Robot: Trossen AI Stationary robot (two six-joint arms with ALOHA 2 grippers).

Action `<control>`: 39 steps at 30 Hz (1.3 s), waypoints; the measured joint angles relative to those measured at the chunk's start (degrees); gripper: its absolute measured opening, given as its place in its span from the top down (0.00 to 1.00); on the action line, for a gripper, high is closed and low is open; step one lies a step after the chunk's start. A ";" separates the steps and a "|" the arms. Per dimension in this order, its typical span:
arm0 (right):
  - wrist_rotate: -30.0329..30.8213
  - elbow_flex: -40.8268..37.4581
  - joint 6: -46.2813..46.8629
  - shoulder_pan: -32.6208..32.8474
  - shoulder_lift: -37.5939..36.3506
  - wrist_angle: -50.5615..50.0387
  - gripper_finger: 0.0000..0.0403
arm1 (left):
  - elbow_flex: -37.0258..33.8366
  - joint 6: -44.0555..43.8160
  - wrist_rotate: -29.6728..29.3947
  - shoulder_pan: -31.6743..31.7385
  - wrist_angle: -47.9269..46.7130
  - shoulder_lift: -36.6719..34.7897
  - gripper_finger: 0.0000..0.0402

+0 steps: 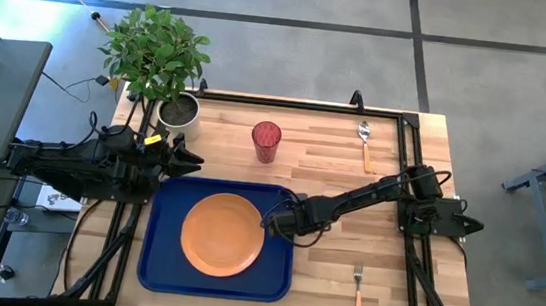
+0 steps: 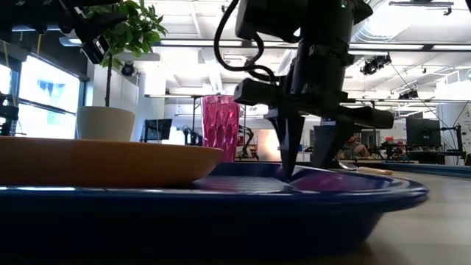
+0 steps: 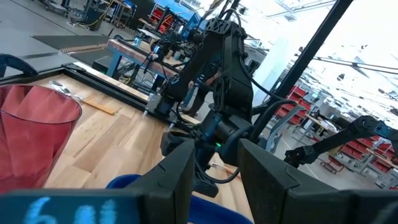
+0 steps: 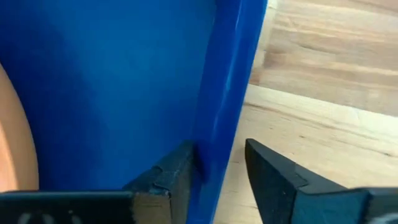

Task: Pick and place plate/cup/fork/spoon on tray
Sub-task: Move the blue tray to the center of the table

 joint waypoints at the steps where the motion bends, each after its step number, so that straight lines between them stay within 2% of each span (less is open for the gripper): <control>1: -0.03 0.00 0.27 0.00 0.00 -0.33 0.69 | 0.00 0.00 0.01 0.00 0.00 0.00 0.71; 10: -0.26 0.02 2.98 -0.35 0.00 -3.79 0.80 | 0.00 0.08 -0.01 0.00 0.00 0.00 0.71; 39: 0.55 -0.15 4.50 -0.37 -2.10 -17.22 0.81 | -0.04 0.04 -0.08 0.00 -0.17 0.00 0.71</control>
